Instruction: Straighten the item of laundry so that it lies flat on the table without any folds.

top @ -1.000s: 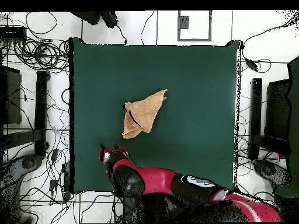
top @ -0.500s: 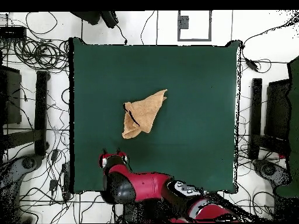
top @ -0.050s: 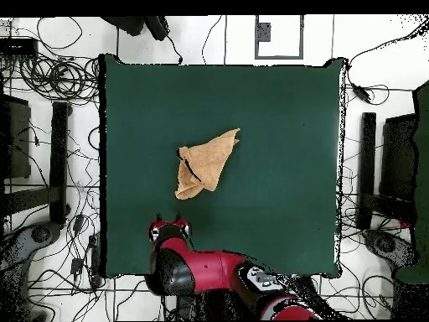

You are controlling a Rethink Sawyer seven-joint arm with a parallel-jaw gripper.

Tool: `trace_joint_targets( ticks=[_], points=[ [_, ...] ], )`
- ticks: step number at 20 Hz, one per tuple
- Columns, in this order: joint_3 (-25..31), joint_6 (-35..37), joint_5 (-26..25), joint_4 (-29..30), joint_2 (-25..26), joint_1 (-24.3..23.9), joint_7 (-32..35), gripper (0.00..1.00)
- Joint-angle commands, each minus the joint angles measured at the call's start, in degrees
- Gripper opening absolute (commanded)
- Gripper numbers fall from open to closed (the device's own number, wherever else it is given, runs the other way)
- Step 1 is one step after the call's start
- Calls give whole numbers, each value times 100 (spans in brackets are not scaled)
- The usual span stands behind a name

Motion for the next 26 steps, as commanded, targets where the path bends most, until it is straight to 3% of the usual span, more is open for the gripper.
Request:
trace_joint_targets(
  ticks=[1,14,21,26],
  points=[
    [285,-76,-45,-832,292,-260,1010,100],
    [444,-233,-788,-1197,584,-772,886,100],
    [361,-205,-961,-1294,474,-806,842,100],
    [98,-560,-928,-1307,486,-678,925,100]
  ],
)
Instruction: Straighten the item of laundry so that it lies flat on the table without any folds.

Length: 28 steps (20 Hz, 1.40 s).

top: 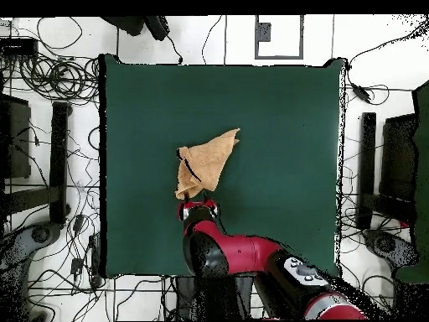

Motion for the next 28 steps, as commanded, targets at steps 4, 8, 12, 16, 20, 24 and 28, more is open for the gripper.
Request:
trace_joint_targets(
  ticks=[4,8,12,16,20,24,28],
  points=[
    [27,-588,-28,-603,275,183,918,100],
    [1,-624,-16,-593,264,180,908,100],
    [-19,-681,-15,-601,277,193,896,100],
    [-44,-769,-21,-611,313,200,904,100],
    [-48,-809,-30,-612,330,196,916,100],
    [-63,-844,-10,-602,322,219,924,100],
    [-68,-869,-10,-603,326,221,926,100]
  ],
)
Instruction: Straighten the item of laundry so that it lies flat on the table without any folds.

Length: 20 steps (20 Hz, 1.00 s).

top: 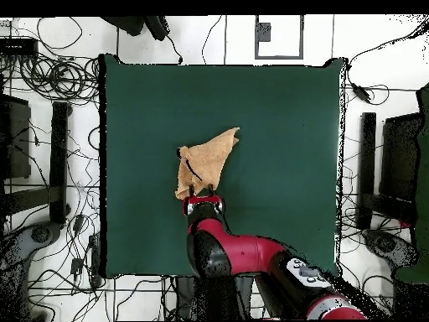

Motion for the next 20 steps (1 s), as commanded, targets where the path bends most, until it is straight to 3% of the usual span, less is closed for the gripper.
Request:
trace_joint_targets(
  ticks=[1,20],
  points=[
    [69,-359,-3,-549,332,217,927,100],
    [94,-533,-91,-825,580,194,906,100]
  ],
)
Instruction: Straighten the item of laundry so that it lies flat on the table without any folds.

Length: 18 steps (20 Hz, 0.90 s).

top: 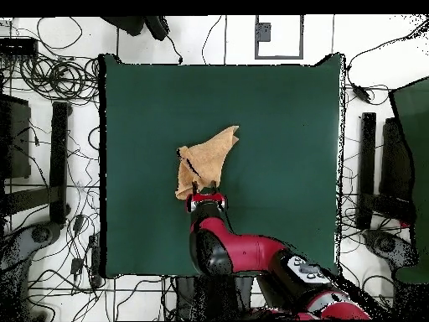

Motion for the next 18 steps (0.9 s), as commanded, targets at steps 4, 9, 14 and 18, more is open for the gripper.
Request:
trace_joint_targets(
  ticks=[4,9,14,18],
  points=[
    [259,-167,-41,-736,381,153,924,100],
    [347,-82,-49,-824,393,112,951,100],
    [346,-215,34,-849,486,166,1045,100],
    [311,-383,94,-834,560,222,1111,100]
  ],
)
